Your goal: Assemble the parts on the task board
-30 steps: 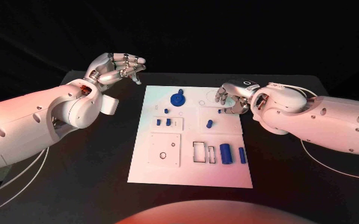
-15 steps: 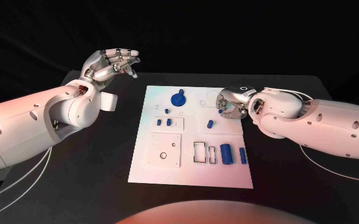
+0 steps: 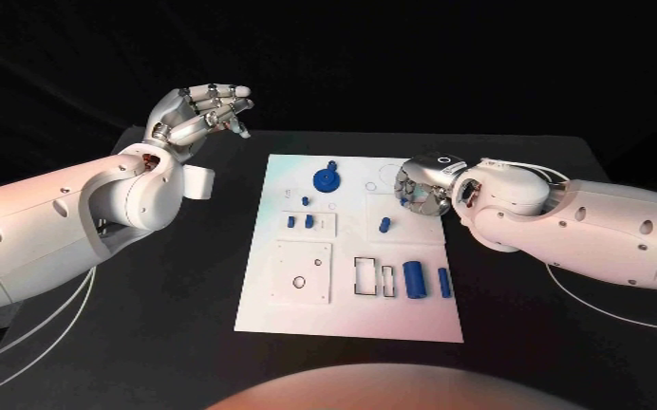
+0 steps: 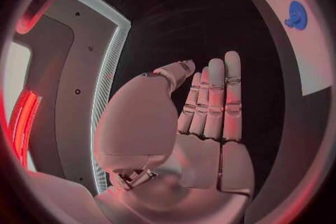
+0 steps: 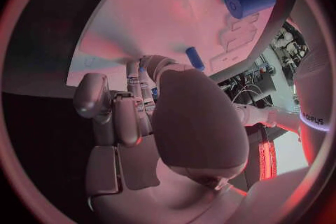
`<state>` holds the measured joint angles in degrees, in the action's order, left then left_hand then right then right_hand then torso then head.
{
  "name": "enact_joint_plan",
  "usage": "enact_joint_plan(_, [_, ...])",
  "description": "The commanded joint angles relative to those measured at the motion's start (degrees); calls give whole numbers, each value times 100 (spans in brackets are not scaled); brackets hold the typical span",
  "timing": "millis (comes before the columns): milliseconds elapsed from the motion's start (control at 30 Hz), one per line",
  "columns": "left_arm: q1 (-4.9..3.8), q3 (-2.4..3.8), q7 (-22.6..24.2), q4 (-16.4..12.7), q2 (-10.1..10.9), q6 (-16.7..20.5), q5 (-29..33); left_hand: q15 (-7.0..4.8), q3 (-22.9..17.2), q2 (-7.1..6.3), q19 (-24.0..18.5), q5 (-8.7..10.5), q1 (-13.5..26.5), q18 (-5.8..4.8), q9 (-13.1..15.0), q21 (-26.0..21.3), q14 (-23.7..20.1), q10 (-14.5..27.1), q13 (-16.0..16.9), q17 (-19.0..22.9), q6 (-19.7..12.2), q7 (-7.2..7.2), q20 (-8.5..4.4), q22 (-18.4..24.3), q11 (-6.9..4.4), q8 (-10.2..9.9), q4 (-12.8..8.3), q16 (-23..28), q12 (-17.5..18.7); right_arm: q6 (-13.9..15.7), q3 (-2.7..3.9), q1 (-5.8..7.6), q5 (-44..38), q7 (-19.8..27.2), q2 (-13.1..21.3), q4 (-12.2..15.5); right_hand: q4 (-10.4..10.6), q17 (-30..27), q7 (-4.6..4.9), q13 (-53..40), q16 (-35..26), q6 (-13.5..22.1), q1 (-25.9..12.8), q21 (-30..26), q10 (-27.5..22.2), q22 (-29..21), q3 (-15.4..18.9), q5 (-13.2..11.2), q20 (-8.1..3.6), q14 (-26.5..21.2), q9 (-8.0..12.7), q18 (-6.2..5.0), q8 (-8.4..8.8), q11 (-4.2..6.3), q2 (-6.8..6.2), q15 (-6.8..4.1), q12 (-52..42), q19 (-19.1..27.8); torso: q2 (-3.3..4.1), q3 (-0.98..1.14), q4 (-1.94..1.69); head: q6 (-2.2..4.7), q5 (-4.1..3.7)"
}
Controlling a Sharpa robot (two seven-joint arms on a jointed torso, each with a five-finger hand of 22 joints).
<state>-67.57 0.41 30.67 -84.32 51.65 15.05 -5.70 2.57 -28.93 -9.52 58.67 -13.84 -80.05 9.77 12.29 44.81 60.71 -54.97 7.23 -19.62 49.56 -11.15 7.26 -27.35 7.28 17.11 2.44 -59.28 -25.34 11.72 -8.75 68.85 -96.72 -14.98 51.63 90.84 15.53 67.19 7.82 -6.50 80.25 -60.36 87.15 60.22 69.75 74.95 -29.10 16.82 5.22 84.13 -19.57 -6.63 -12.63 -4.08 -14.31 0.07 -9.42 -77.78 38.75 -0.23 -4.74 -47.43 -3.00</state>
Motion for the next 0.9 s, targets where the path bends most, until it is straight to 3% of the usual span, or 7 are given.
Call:
enact_joint_plan(33, [-1, 6, 88, -19, -3, 17, 63, -5, -2, 21, 26, -34, 23, 72, -4, -13, -53, 51, -7, -5, -15, -14, 10, 5, 0, 7, -27, -34, -25, -109, -21, -49, -41, -13, -34, -4, -6, 16, -3, 9, 35, -53, -25, 35, 63, 29, -64, -5, -10, 149, -15, 72, -37, 16, 8, -45, 43, -21, -4, -2, -1, -13, -5])
enact_joint_plan(500, [-1, 6, 51, -18, 2, 6, 64, 4, -12, 15, 20, -36, -2, 74, -3, -8, -72, 135, -8, -4, -32, -27, 16, 0, 16, 18, -61, -42, -46, -91, -22, -152, -46, -5, -137, -20, -199, 41, -38, 33, 48, -152, -7, 162, 210, 132, -298, -11, -29, 153, -92, 93, -121, 60, 52, -94, 82, -67, -13, -7, -2, -42, -20])
enact_joint_plan(700, [-1, 6, 32, -22, 5, -3, 64, 7, -16, 11, 18, -36, -13, 74, -2, -2, -78, 170, -11, -3, -39, -33, 17, -5, 23, 23, -78, -44, -50, 329, -22, -166, -36, 76, -140, -13, -415, 86, -85, 17, 74, -269, -14, 397, 441, 281, -519, -10, -66, 167, -183, 130, -223, 117, 92, -153, 85, -161, -10, -6, -1, -43, -23])
enact_joint_plan(900, [-1, 5, 6, -24, 9, -12, 64, 13, -17, 7, 14, -35, -10, 73, -3, 3, -83, 207, -16, -2, -48, -41, 21, -9, 32, 26, -84, -46, -51, 504, -22, -169, -56, -49, -124, -52, -611, 84, -113, -1, 80, -299, -140, 455, 591, 354, -801, -8, -104, 171, -269, 137, -277, 147, 85, -182, 154, -167, -12, -6, -6, -49, -25])
